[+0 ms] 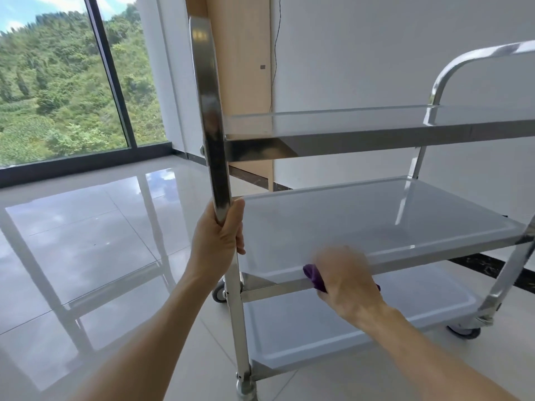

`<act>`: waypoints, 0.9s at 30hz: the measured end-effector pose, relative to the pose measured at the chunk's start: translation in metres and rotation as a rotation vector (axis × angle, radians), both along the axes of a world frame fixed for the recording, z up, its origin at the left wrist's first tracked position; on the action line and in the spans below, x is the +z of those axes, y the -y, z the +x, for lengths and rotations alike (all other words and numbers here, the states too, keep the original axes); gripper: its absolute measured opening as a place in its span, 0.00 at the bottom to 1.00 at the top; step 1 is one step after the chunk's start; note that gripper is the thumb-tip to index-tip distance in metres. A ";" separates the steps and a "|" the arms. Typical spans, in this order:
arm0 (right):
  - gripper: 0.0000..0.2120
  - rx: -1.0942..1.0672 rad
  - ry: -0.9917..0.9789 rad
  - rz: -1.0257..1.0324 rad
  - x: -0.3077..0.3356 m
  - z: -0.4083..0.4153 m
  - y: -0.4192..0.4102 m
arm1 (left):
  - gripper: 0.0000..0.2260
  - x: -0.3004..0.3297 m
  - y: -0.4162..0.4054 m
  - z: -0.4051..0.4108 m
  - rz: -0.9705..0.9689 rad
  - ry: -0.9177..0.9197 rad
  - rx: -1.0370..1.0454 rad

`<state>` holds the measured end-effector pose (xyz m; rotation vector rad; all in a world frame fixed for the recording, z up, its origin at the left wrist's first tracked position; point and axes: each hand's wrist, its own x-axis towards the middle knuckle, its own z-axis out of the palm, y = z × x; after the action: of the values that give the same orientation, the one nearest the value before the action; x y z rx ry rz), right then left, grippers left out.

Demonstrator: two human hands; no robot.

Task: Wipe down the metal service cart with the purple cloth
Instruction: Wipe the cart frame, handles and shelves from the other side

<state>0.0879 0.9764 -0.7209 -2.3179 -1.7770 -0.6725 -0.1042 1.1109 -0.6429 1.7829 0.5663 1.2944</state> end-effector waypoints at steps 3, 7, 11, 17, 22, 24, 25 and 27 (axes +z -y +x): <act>0.23 0.110 -0.395 0.024 0.019 0.012 0.018 | 0.15 0.005 0.004 0.006 -0.024 -0.044 -0.064; 0.26 0.341 -0.506 0.384 0.071 0.007 0.037 | 0.18 0.011 0.005 0.007 -0.055 -0.131 -0.167; 0.25 0.543 -0.340 0.642 0.156 -0.013 0.049 | 0.27 0.026 0.009 -0.001 -0.010 -0.281 -0.169; 0.30 0.578 -0.054 0.907 0.264 -0.036 0.031 | 0.28 0.123 0.017 -0.007 0.039 0.101 -0.047; 0.39 0.278 -0.191 0.321 0.258 -0.034 0.000 | 0.26 0.186 0.024 0.019 0.053 0.053 -0.038; 0.38 0.319 -0.249 0.207 0.245 -0.030 -0.004 | 0.30 0.186 0.023 0.026 0.085 0.004 0.016; 0.36 0.364 -0.293 0.222 0.242 -0.028 -0.003 | 0.32 0.184 0.022 0.026 0.102 -0.008 0.024; 0.29 0.453 -0.338 0.244 0.238 -0.023 0.000 | 0.35 0.178 0.017 0.024 0.128 -0.020 -0.004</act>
<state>0.0648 0.9765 -0.4827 -1.6696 -1.8404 -0.3701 -0.0803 1.0939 -0.4649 1.9020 0.5003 1.3368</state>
